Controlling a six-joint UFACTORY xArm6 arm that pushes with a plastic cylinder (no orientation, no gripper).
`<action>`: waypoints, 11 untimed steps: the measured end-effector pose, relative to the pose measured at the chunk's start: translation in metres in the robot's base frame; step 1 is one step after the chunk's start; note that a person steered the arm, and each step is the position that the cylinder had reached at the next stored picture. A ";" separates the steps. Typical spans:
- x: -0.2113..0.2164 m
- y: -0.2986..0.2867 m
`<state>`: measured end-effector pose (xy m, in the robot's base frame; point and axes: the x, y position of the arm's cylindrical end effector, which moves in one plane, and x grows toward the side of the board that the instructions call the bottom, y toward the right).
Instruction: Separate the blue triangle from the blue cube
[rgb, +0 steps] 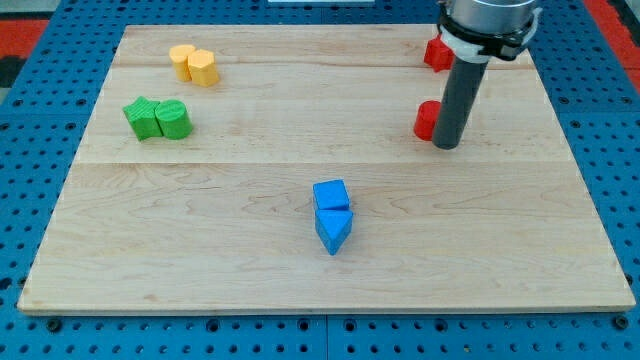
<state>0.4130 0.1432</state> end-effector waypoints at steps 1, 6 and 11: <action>0.013 0.038; 0.134 -0.193; 0.106 -0.237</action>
